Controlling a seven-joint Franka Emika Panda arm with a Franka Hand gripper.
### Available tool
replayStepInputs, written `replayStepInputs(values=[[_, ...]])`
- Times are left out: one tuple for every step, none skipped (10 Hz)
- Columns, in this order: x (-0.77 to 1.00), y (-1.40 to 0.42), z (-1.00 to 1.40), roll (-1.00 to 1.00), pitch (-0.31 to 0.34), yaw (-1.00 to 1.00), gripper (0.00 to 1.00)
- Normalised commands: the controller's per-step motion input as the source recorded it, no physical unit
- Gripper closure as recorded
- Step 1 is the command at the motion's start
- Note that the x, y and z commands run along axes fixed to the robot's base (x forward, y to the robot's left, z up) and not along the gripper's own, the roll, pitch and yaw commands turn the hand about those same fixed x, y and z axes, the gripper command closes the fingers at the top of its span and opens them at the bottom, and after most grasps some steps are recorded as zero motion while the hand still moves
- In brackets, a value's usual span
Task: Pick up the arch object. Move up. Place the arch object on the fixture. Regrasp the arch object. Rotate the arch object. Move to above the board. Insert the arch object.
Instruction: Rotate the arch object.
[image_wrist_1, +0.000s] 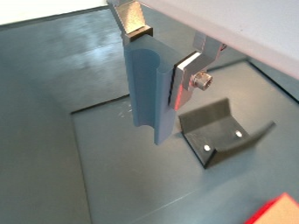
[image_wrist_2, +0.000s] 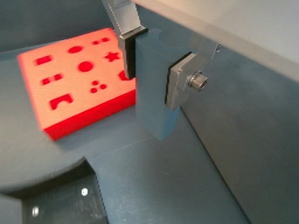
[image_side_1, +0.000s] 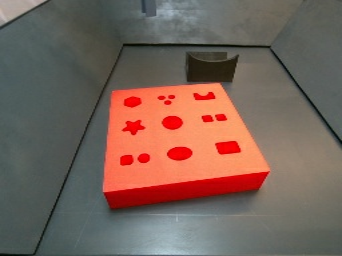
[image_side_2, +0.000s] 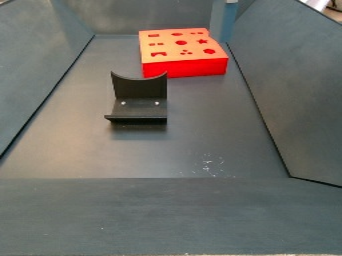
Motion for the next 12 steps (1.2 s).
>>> replayStepInputs(values=[[-0.04,0.02,0.01,-0.03,0.009,-1.0,1.0],[-0.03,0.02,0.02,-0.03,0.01,-1.0,1.0],[-0.03,0.02,0.02,-0.03,0.01,-1.0,1.0],[-0.03,0.02,0.02,-0.03,0.011,-1.0,1.0],[-0.03,0.02,0.02,-0.03,0.012,-1.0,1.0],[-0.03,0.02,0.02,-0.04,0.012,-1.0,1.0],[-0.03,0.02,0.02,-0.04,0.013,-1.0,1.0],[-0.03,0.02,0.02,-0.04,0.014,-1.0,1.0],[-0.03,0.02,0.02,-0.05,0.016,-1.0,1.0],[-0.03,0.02,0.02,-0.05,0.018,-1.0,1.0],[-0.03,0.02,0.02,-0.06,0.019,-1.0,1.0],[-0.03,0.02,0.02,-0.07,0.022,-1.0,1.0]])
